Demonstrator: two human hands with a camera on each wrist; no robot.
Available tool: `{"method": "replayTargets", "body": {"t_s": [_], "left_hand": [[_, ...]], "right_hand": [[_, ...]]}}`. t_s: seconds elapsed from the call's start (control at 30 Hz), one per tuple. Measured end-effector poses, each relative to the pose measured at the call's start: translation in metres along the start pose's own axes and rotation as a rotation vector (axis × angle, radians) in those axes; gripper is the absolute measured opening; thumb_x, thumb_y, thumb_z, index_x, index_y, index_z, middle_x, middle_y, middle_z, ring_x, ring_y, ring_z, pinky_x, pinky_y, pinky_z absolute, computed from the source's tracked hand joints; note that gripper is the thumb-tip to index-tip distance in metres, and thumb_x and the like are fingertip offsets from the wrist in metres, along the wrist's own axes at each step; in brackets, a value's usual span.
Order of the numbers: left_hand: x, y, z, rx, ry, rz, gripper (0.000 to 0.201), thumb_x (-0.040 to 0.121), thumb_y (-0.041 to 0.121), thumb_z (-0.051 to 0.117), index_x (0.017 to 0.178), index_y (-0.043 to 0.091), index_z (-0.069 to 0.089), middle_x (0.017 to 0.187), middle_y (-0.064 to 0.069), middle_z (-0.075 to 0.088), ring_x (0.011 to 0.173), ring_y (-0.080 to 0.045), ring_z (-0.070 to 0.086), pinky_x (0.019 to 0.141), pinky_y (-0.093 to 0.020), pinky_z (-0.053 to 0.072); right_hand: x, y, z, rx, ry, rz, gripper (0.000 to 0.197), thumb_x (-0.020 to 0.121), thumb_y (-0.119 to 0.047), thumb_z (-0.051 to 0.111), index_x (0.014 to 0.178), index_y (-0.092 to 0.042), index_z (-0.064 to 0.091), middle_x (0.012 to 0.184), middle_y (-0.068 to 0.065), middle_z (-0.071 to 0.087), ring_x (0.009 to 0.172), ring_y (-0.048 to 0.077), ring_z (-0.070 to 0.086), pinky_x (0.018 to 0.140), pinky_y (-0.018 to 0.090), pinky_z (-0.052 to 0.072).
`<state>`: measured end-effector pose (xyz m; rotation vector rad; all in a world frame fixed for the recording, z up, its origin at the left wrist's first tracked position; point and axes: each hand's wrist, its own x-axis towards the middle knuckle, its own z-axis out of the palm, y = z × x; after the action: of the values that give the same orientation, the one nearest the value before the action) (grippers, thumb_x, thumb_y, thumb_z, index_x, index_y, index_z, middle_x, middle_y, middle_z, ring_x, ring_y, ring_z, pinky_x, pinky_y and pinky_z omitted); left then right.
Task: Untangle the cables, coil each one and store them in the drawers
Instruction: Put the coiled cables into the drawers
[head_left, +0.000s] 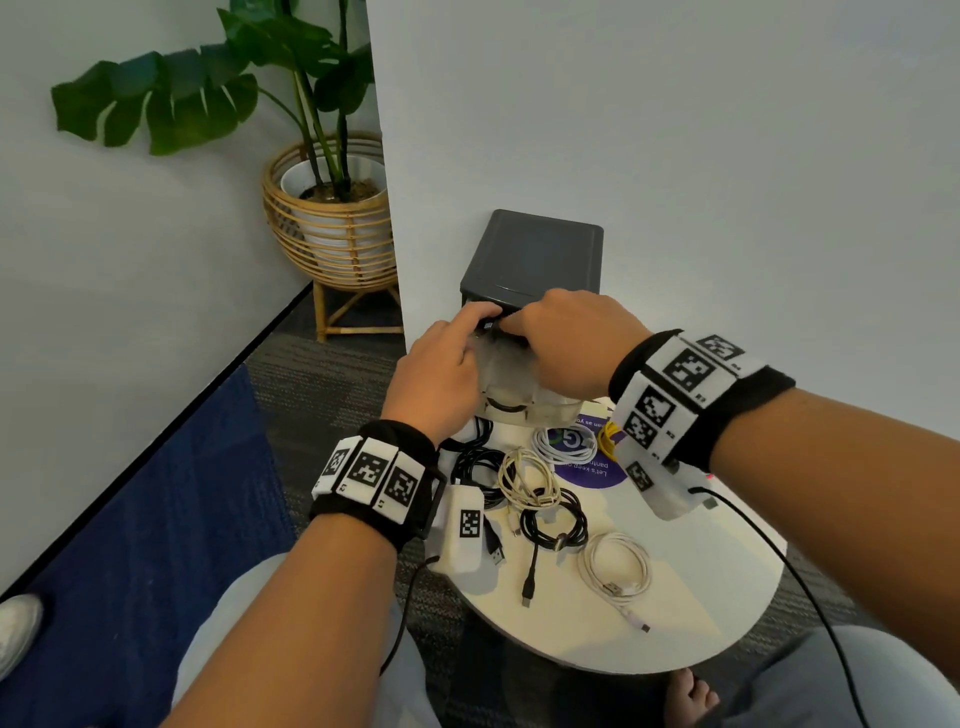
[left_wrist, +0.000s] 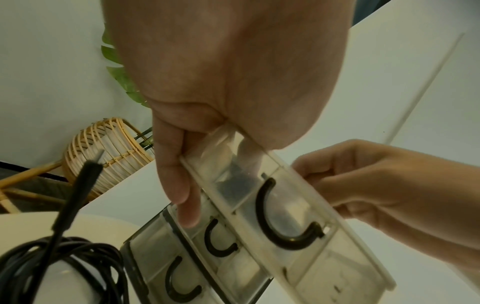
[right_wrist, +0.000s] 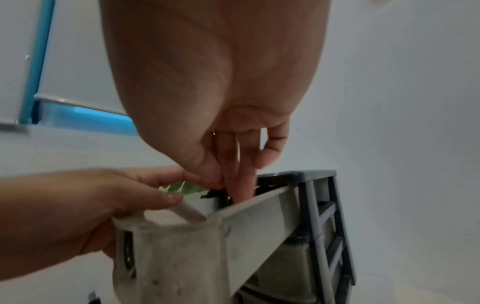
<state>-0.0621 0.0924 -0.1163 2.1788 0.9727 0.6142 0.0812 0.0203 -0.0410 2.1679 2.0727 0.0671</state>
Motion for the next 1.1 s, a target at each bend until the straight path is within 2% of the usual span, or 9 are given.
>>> {"method": "replayTargets", "body": {"t_s": [0.2,0.37,0.47,0.53,0.67,0.73,0.87,0.97,1.1], "left_hand": [[-0.001,0.000,0.000,-0.004,0.027,0.010,0.039,0.109,0.027,0.033,0.141,0.044,0.047,0.105,0.001,0.059,0.095,-0.021,0.058,0.086,-0.047,0.051],[-0.003,0.002,0.000,0.013,0.062,0.006,0.040,0.109,0.031,0.034,0.146,0.040,0.049,0.126,0.000,0.056,0.112,-0.018,0.055,0.090,-0.035,0.041],[-0.005,0.003,0.002,-0.015,0.052,-0.005,0.040,0.109,0.033,0.035,0.148,0.039,0.047,0.133,0.000,0.054,0.121,-0.017,0.051,0.095,-0.035,0.039],[-0.005,0.003,0.002,-0.060,0.046,-0.019,0.041,0.109,0.032,0.037,0.148,0.037,0.047,0.135,-0.001,0.054,0.125,-0.017,0.049,0.102,-0.038,0.039],[-0.007,0.002,0.005,-0.086,0.039,-0.020,0.042,0.109,0.031,0.037,0.149,0.037,0.046,0.136,-0.001,0.054,0.123,-0.010,0.047,0.099,-0.031,0.035],[-0.008,0.001,0.006,-0.088,0.029,-0.021,0.042,0.109,0.031,0.036,0.150,0.039,0.045,0.137,-0.001,0.053,0.118,-0.005,0.043,0.098,-0.030,0.033],[-0.007,0.001,0.004,-0.097,0.027,-0.025,0.042,0.109,0.032,0.036,0.150,0.039,0.045,0.139,-0.002,0.053,0.118,-0.004,0.042,0.100,-0.031,0.034],[-0.008,0.002,0.004,-0.107,0.018,-0.022,0.043,0.109,0.031,0.035,0.150,0.039,0.044,0.137,-0.002,0.053,0.118,-0.006,0.043,0.098,-0.030,0.034],[-0.008,0.002,0.003,-0.109,0.017,-0.019,0.043,0.110,0.031,0.035,0.150,0.039,0.043,0.135,-0.002,0.052,0.117,-0.008,0.046,0.097,-0.030,0.035]], "right_hand": [[-0.042,0.025,-0.010,0.455,0.279,0.108,0.022,0.088,-0.010,0.053,0.077,-0.018,0.070,0.067,-0.004,0.064,0.064,0.013,0.059,0.061,0.029,0.048],[-0.077,0.048,0.031,0.703,-0.229,0.382,0.017,0.086,-0.010,0.062,0.072,-0.010,0.074,0.068,0.007,0.074,0.059,0.017,0.067,0.060,0.029,0.055],[-0.081,0.040,0.068,0.766,-0.525,0.395,0.013,0.089,-0.020,0.068,0.090,-0.009,0.075,0.086,0.006,0.077,0.069,0.014,0.069,0.056,0.022,0.049],[-0.079,0.026,0.084,0.759,-0.606,0.371,0.018,0.089,-0.026,0.074,0.100,-0.013,0.072,0.091,0.002,0.074,0.071,0.012,0.071,0.055,0.022,0.050],[-0.072,0.001,0.094,0.523,-0.503,0.326,0.039,0.082,-0.031,0.082,0.111,-0.011,0.066,0.096,0.002,0.066,0.086,0.019,0.064,0.071,0.029,0.053],[-0.071,-0.006,0.098,0.424,-0.455,0.349,0.035,0.082,-0.027,0.080,0.108,-0.011,0.063,0.102,0.004,0.065,0.093,0.023,0.062,0.077,0.033,0.054],[-0.070,-0.011,0.101,0.352,-0.469,0.397,0.021,0.082,-0.020,0.076,0.090,-0.013,0.058,0.077,-0.001,0.054,0.076,0.021,0.058,0.064,0.031,0.051],[-0.071,-0.004,0.092,0.356,-0.475,0.410,0.029,0.083,-0.021,0.075,0.071,-0.015,0.050,0.069,-0.002,0.054,0.062,0.014,0.054,0.052,0.025,0.044],[-0.076,0.014,0.060,0.406,-0.453,0.455,0.026,0.083,-0.015,0.076,0.071,-0.016,0.054,0.065,0.000,0.062,0.055,0.013,0.061,0.052,0.023,0.051]]}}
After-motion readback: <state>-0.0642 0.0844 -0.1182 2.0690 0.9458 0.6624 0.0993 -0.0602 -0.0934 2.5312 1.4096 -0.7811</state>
